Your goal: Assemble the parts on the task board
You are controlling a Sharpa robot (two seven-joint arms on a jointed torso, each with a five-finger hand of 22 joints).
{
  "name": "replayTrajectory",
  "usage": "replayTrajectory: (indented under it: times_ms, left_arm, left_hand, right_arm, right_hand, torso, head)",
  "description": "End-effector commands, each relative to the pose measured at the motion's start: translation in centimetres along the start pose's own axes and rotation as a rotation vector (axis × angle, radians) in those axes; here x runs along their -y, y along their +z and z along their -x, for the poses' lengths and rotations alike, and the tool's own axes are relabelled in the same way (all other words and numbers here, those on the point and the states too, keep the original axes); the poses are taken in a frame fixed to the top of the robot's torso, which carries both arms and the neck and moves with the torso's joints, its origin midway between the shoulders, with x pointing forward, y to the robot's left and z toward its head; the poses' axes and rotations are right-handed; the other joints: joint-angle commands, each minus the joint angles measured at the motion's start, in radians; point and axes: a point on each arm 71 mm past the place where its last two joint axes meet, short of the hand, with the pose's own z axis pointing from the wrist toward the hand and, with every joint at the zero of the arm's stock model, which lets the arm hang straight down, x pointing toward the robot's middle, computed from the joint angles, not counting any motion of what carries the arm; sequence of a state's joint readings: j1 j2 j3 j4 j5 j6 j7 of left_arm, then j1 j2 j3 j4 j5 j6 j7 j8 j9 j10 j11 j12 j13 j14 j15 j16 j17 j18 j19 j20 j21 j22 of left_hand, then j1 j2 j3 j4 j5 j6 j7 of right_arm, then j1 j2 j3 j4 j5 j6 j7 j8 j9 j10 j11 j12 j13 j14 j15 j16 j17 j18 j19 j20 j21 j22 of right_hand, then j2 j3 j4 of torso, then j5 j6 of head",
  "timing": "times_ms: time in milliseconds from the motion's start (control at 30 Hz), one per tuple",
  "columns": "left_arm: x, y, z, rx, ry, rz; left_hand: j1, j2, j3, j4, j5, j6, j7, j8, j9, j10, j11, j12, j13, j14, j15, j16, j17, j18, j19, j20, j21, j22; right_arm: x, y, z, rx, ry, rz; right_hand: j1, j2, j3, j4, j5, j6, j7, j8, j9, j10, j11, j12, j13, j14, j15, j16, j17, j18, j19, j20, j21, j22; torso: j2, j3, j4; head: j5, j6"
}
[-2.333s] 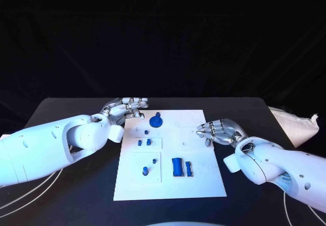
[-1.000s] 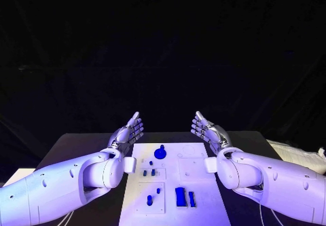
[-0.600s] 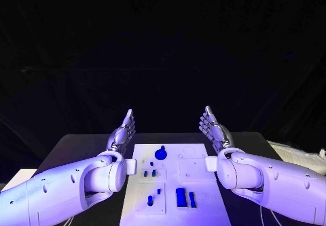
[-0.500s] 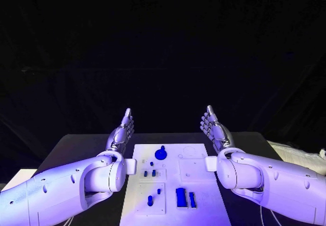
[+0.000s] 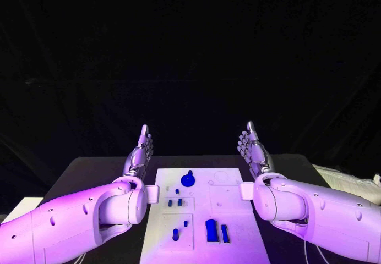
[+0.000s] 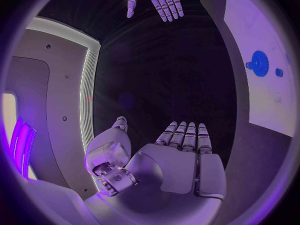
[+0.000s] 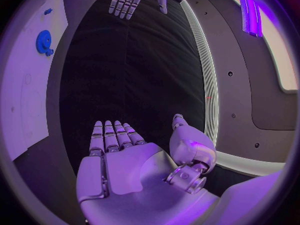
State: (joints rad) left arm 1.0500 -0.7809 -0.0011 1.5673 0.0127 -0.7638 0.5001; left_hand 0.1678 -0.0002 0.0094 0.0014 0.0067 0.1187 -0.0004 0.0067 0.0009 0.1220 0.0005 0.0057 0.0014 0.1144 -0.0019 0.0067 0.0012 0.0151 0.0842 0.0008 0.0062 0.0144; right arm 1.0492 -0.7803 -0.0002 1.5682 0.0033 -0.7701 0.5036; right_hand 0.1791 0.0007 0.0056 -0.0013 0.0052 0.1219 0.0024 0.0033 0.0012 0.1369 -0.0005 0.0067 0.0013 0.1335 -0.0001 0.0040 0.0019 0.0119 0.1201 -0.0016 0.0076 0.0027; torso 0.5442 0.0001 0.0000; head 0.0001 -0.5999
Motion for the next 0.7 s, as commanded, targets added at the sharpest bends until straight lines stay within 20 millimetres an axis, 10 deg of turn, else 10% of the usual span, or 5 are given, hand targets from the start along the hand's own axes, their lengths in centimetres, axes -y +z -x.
replayTrajectory:
  times_ms: [33, 200, 233, 700]
  left_arm:
    - [0.27, -0.04, -0.12, -0.002, 0.009, -0.030]
    - [0.27, -0.04, -0.12, -0.002, 0.009, -0.030]
    - [0.27, -0.04, -0.12, -0.002, 0.009, -0.030]
    - [0.27, -0.04, -0.12, -0.002, 0.009, -0.030]
  left_hand:
    - [-0.053, 0.000, -0.009, -0.001, -0.007, -0.038, 0.000, -0.007, -0.001, -0.038, -0.001, -0.006, -0.001, -0.037, 0.002, -0.007, -0.001, -0.015, -0.084, -0.001, -0.006, -0.014]
    - [-0.090, 0.000, -0.009, -0.001, -0.007, -0.119, 0.000, -0.007, -0.001, -0.122, -0.001, -0.006, -0.001, -0.114, 0.002, -0.007, -0.001, -0.015, -0.084, -0.001, -0.006, -0.014]
    - [-0.168, 0.000, -0.009, -0.001, -0.007, -0.119, 0.000, -0.007, -0.001, -0.122, -0.001, -0.006, -0.001, -0.114, 0.002, -0.007, -0.001, -0.015, -0.084, -0.001, -0.006, -0.014]
    - [-0.168, 0.000, -0.009, -0.001, -0.007, -0.119, 0.000, -0.007, -0.001, -0.122, -0.001, -0.006, -0.001, -0.114, 0.002, -0.007, -0.001, -0.015, -0.084, -0.001, -0.006, -0.014]
  right_arm:
    - [-0.20, -0.01, -0.08, -0.003, -0.001, 0.020]
    - [-0.20, -0.01, -0.08, -0.003, -0.001, 0.020]
    - [-0.20, -0.01, -0.08, -0.003, -0.001, 0.020]
    - [-0.20, -0.01, -0.08, -0.003, -0.001, 0.020]
  right_hand:
    - [-0.056, -0.001, -0.006, 0.001, -0.005, -0.040, -0.002, -0.003, -0.001, -0.042, 0.000, -0.007, -0.001, -0.041, 0.000, -0.004, -0.002, -0.012, -0.039, 0.002, -0.008, -0.003]
    - [-0.179, -0.001, -0.006, 0.001, -0.005, -0.122, -0.002, -0.003, -0.001, -0.137, 0.000, -0.007, -0.001, -0.134, 0.000, -0.004, -0.002, -0.012, -0.120, 0.002, -0.008, -0.003]
    - [-0.179, -0.001, -0.006, 0.001, -0.005, -0.122, -0.002, -0.003, -0.001, -0.137, 0.000, -0.007, -0.001, -0.134, 0.000, -0.004, -0.002, -0.012, -0.120, 0.002, -0.008, -0.003]
    - [-0.179, -0.001, -0.006, 0.001, -0.005, -0.122, -0.002, -0.003, -0.001, -0.137, 0.000, -0.007, -0.001, -0.134, 0.000, -0.004, -0.002, -0.012, -0.120, 0.002, -0.008, -0.003]
  torso:
    - [0.000, -0.0001, 0.0000]
    - [0.000, -0.0001, 0.0000]
    - [0.000, -0.0001, 0.0000]
    - [0.000, -0.0001, 0.0000]
  head:
    - [0.000, 0.000]
    - [0.000, 0.000]
    - [0.000, 0.000]
    - [0.000, 0.000]
